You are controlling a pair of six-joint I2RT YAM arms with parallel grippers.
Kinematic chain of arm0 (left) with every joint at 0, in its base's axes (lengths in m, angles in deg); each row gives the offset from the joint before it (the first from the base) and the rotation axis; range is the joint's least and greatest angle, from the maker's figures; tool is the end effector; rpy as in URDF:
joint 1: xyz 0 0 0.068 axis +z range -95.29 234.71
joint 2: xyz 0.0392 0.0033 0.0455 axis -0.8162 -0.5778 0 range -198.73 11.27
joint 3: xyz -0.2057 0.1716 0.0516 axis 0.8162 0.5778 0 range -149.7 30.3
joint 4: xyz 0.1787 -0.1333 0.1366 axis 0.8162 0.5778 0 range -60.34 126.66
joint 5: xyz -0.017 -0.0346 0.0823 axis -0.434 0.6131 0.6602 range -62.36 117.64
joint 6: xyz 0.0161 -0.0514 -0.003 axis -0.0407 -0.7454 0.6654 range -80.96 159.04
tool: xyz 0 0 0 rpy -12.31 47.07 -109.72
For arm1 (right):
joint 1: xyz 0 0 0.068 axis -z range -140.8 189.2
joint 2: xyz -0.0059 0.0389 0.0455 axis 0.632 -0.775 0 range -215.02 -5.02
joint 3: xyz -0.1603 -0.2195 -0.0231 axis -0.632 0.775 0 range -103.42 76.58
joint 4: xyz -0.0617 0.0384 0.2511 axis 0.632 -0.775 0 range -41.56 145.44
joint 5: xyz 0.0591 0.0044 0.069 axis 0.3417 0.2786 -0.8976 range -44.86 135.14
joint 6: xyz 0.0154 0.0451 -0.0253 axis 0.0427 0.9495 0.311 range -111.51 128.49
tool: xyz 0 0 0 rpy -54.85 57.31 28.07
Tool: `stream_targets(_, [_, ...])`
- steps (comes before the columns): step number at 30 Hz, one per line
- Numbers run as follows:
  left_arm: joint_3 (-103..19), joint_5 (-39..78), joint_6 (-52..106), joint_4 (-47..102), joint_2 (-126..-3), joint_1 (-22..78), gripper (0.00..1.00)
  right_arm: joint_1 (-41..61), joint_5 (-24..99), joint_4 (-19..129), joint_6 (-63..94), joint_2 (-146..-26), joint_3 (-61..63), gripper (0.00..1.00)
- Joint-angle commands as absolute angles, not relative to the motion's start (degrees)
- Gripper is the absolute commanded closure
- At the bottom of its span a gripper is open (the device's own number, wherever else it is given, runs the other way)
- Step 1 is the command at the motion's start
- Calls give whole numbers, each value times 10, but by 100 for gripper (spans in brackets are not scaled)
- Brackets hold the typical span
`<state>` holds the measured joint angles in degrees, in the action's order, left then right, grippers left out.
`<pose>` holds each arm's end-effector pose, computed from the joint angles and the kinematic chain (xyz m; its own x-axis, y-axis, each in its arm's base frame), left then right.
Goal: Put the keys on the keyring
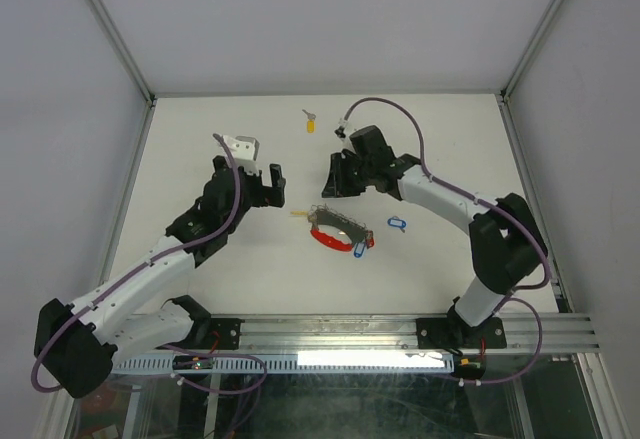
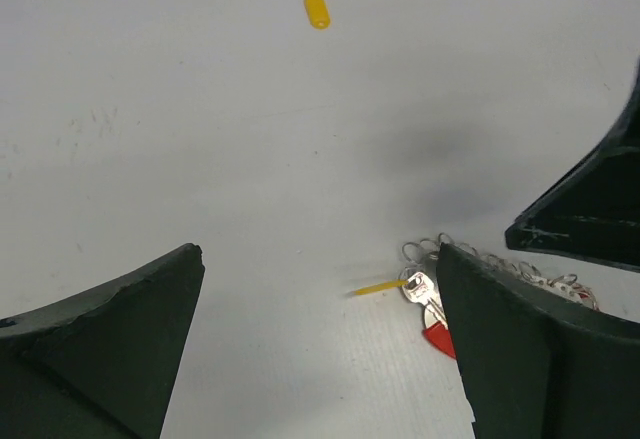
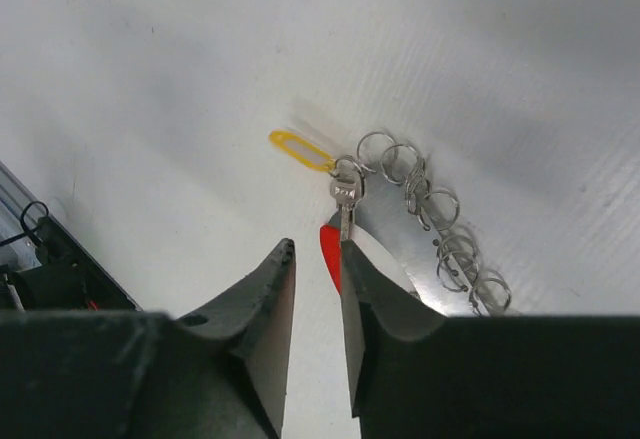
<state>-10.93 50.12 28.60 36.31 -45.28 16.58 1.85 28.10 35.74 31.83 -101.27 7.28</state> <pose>0.1861 -0.1286 0.2869 -0.3423 0.0558 -0.9379 0.2333 0.9720 -0.0274 0.2867 0.2317 0.2397 -0.8239 -0.1523 -0.5458 -0.4504 0.7606 0.4675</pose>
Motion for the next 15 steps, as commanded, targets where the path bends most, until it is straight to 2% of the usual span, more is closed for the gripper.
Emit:
stream_targets(1, [-139, 432, 257, 382, -453, 217, 1, 42, 268, 433, 322, -941, 102, 70])
stream_targets(5, [-164, 431, 262, 422, -454, 240, 1, 52, 317, 451, 304, -854, 151, 57])
stream_targets(9, [-185, 450, 269, 461, -436, 241, 1, 54, 392, 504, 275, -727, 239, 34])
stream_targets(11, [-186, 457, 269, 475, -417, 241, 1, 55, 436, 521, 268, -648, 277, 28])
stream_targets(15, [-178, 468, 267, 501, -374, 241, 1, 55, 454, 468, 209, -538, 295, 13])
